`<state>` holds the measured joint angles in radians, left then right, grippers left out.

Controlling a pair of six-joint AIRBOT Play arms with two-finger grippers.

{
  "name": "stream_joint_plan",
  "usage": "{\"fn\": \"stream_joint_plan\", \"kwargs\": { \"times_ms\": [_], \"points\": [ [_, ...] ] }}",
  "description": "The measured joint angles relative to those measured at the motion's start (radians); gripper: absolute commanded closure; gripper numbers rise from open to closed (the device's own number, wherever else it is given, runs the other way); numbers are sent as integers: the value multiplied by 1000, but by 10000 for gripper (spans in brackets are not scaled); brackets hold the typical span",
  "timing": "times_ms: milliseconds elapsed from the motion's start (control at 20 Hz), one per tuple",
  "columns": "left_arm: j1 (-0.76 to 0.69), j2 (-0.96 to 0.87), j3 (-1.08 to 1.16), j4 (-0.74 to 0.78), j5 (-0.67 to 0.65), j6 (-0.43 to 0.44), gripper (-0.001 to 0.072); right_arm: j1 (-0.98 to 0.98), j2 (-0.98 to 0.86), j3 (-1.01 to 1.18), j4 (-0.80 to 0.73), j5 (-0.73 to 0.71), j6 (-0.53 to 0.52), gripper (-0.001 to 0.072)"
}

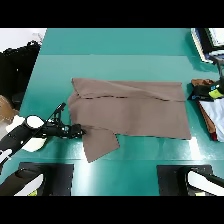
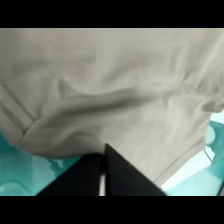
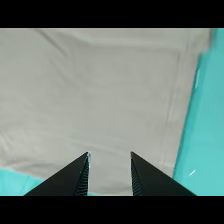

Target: Fold the shirts.

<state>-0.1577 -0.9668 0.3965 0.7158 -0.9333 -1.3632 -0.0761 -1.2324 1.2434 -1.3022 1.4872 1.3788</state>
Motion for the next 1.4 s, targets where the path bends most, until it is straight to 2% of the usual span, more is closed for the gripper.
{"fn": "stream_joint_plan", "kwargs": {
  "times_ms": [200, 250, 300, 350, 400, 500, 700, 950, 1000, 1200, 1250, 1350, 1400],
  "points": [
    [-17, 1, 0, -10, -15, 5, 676, -85, 43, -140, 0, 8, 0, 401],
    [-19, 1, 0, -10, -22, 8, 676, -128, 69, -188, -2, 6, 0, 310],
    [-20, 1, 1, -10, -28, 13, 676, -172, 94, -237, -3, 4, 0, 179],
    [-21, 1, 2, -11, -33, 17, 676, -226, 122, -291, -2, -2, 0, 175],
    [-21, 1, 2, -11, -37, 20, 676, -282, 146, -346, -2, -4, -1, 182],
    [-23, 1, 3, -13, -38, 26, 676, -383, 181, -451, 5, -18, -1, 254],
    [-23, 1, 3, -13, -32, 34, 676, -516, 211, -615, 87, -76, -13, 264],
    [-23, 1, 3, -13, -21, 35, 676, -540, 220, -690, 143, -179, -14, 267],
    [-23, 1, 3, -13, -20, 35, 676, -534, 220, -695, 144, -194, -11, 306],
    [-23, 1, 3, -11, -19, 36, 676, -488, 222, -704, 158, -237, -3, 309],
    [-23, 1, 3, -10, -19, 36, 676, -477, 222, -705, 159, -246, -2, 335],
    [-23, 1, 3, -10, -19, 36, 676, -455, 221, -707, 158, -268, -1, 482],
    [-23, 1, 3, -10, -19, 36, 677, -446, 220, -708, 155, -274, -1, 578]
  ]
}}
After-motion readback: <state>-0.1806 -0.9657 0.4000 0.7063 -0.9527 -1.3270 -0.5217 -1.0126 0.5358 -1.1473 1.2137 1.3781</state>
